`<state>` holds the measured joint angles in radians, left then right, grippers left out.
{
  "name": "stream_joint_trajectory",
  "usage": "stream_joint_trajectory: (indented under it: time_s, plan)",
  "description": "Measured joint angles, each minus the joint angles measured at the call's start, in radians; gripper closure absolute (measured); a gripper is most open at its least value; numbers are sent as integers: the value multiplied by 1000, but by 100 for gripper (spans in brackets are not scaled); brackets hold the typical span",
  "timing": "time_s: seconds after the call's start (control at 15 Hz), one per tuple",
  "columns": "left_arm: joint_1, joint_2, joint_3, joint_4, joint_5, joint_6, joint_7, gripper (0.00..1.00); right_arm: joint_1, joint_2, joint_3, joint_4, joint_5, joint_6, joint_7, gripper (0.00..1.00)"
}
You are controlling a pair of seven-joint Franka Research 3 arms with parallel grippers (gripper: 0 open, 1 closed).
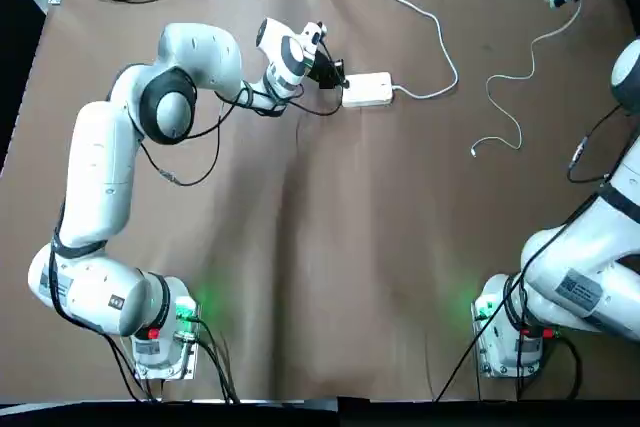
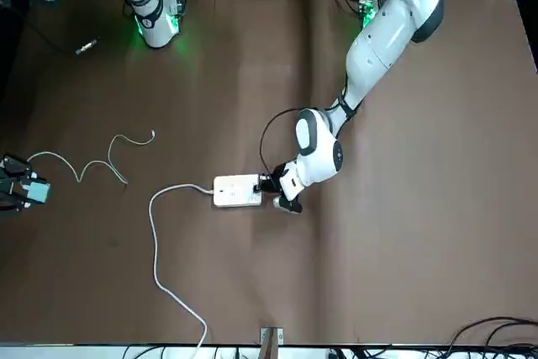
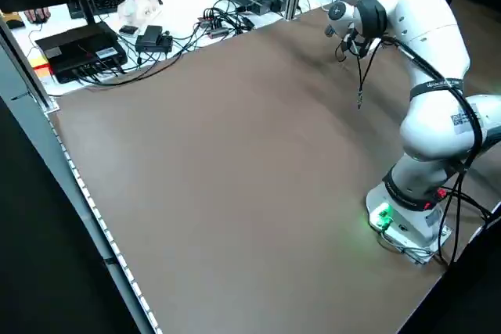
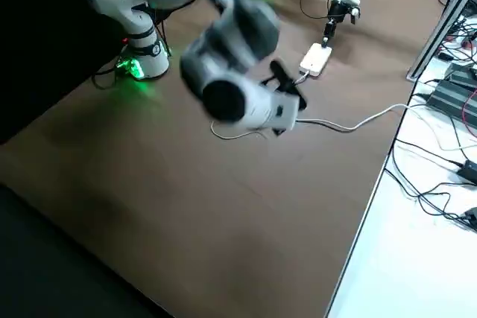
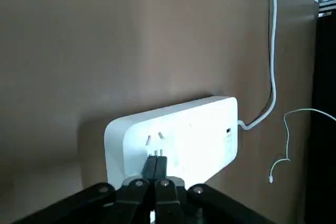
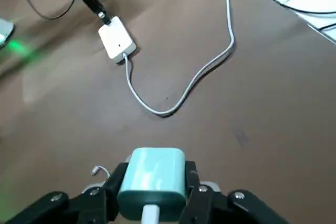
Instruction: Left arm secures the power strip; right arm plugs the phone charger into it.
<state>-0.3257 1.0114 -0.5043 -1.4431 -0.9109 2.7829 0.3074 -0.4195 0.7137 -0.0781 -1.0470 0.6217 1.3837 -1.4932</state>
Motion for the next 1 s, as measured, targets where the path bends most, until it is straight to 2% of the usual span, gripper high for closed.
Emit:
stream_joint_trajectory:
  time_s: [0.2,0.4,0.47,1.0]
  plan:
    - [0,2,0,2,0,0,0,99,89,-61,0,0,-54,5,229,52]
    - [0,2,0,3,0,0,0,99,168,-86,-1,0,-98,17,418,52]
    - [0,2,0,3,0,0,0,99,222,-102,-1,0,-140,28,545,52]
    - [0,3,0,5,0,0,0,99,415,-126,-2,-1,-228,32,1100,52]
